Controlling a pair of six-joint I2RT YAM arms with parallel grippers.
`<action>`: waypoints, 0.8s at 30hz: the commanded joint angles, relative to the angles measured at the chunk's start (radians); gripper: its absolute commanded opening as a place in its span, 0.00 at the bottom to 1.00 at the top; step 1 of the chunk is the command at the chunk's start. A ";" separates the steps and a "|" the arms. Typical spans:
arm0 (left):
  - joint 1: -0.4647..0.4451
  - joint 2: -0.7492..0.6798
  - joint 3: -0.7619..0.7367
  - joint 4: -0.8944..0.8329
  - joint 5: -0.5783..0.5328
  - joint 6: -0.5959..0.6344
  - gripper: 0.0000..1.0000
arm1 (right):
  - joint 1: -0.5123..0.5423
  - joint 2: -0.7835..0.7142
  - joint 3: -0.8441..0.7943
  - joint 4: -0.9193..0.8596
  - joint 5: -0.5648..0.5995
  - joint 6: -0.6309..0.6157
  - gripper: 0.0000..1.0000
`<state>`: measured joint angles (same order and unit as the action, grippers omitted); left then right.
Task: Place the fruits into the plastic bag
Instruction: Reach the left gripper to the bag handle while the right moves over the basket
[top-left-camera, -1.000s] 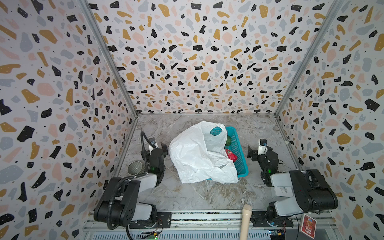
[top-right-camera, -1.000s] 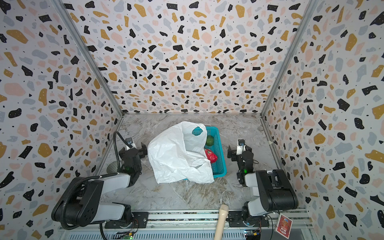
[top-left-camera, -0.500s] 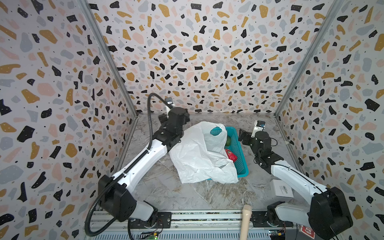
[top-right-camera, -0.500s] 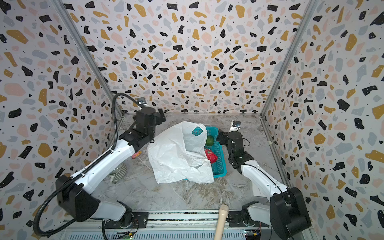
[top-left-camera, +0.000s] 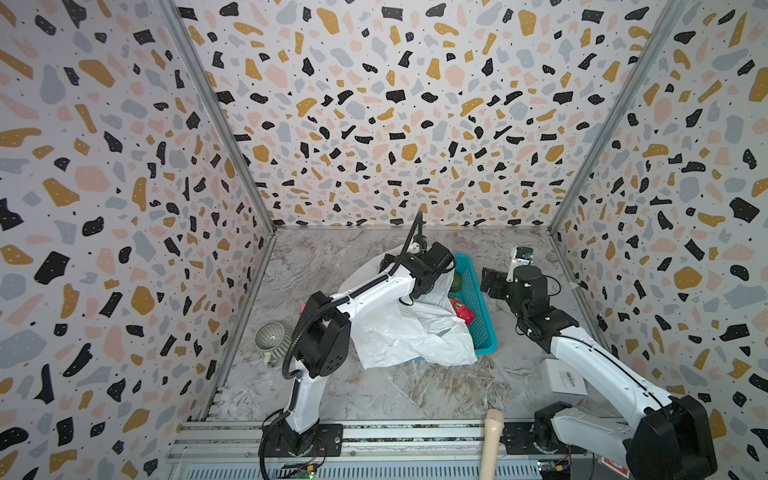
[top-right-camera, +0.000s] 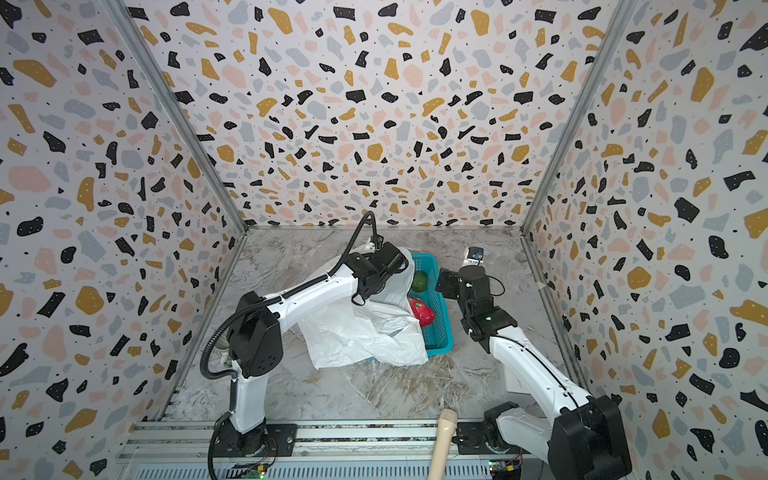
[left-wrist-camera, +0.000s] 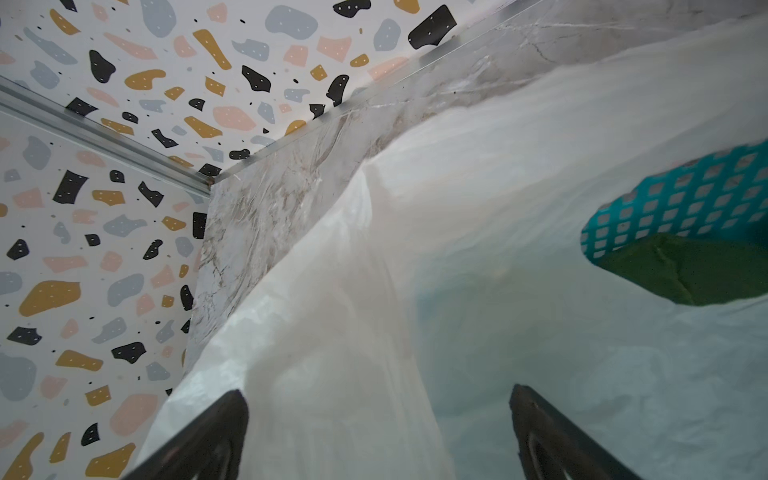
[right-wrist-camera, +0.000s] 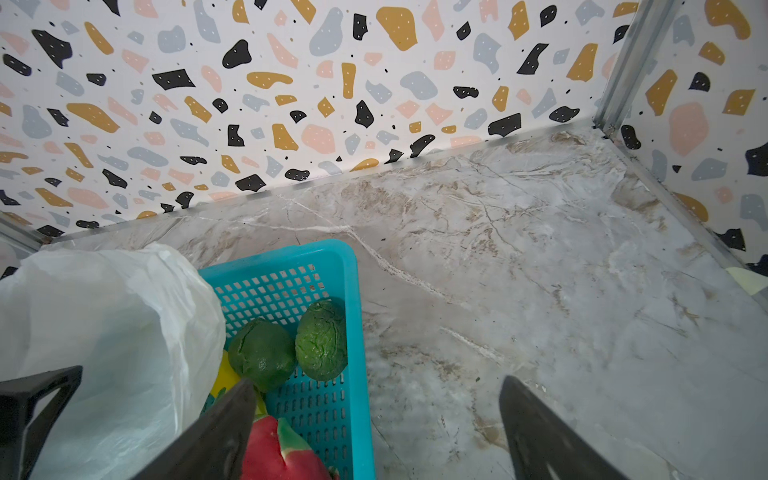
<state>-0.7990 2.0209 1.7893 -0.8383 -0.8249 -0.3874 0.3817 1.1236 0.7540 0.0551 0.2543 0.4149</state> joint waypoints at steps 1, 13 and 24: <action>0.002 -0.010 0.046 -0.063 -0.008 0.013 0.95 | -0.003 -0.019 -0.017 -0.021 -0.024 -0.008 0.91; 0.071 -0.104 -0.027 0.027 0.289 0.003 0.05 | -0.003 -0.017 0.015 -0.044 -0.088 0.019 0.89; 0.370 -0.621 -0.582 0.684 1.131 -0.080 0.00 | 0.006 0.006 0.135 -0.124 -0.201 -0.014 0.89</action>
<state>-0.4709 1.4475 1.3071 -0.3943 -0.0231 -0.4107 0.3817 1.1259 0.8299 -0.0238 0.1139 0.4202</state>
